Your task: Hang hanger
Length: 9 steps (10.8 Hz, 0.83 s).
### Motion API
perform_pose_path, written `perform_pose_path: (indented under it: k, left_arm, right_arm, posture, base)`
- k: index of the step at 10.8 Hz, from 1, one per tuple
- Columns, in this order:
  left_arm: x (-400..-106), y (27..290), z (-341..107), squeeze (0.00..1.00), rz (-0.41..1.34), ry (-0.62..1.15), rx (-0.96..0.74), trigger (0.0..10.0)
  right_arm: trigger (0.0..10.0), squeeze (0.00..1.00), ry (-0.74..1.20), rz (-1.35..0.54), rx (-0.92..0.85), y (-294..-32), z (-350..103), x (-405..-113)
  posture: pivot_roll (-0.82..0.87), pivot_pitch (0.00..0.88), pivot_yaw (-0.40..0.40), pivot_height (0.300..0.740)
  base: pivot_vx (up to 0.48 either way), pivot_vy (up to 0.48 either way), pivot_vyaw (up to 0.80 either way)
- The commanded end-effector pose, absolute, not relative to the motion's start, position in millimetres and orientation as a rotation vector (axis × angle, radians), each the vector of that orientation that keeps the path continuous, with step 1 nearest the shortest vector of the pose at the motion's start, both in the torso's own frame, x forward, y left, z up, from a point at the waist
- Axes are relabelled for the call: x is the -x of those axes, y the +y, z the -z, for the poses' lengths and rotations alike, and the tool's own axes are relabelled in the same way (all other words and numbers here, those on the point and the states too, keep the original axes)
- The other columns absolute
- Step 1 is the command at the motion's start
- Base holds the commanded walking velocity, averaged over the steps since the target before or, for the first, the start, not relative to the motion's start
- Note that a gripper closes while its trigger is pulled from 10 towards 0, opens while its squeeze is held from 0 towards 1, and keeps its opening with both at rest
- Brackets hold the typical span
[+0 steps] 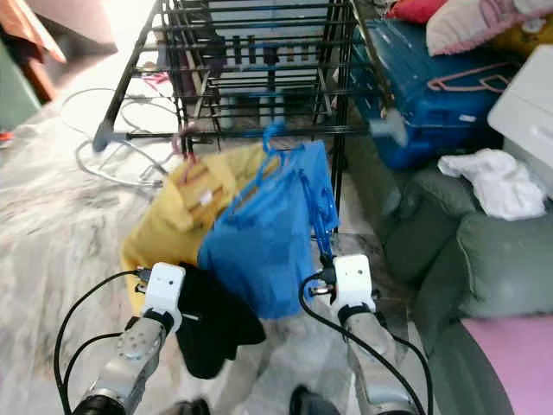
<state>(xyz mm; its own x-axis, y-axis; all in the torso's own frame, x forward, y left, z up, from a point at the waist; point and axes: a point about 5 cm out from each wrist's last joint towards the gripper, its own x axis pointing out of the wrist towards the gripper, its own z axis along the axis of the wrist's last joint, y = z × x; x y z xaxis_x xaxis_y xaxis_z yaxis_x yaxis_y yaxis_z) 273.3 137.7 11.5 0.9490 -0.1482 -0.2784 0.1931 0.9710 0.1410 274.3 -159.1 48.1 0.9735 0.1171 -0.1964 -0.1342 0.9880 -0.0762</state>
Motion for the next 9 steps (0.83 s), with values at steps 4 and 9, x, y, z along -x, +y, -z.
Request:
perform_pose_path:
  k: [4, 9]
  left_arm:
    - [-276.5, 140.0, -13.8, 0.0, 0.179, 0.261, -0.19, 10.0]
    - [-276.4, 138.5, -10.6, 0.0, 0.174, 0.273, -0.187, 10.0]
  right_arm:
    - [10.0, 0.0, 0.206, -0.112, 0.075, -158.7, -46.0, -273.9]
    - [10.0, 0.0, 0.208, -0.121, 0.09, -161.0, -47.1, -279.0]
  posture:
    - [-0.2, 0.068, 0.036, 0.74]
    - [-0.19, 0.055, 0.017, 0.74]
  base:
    - [-0.406, 0.0, 0.0]
    - [-0.374, 0.0, 0.0]
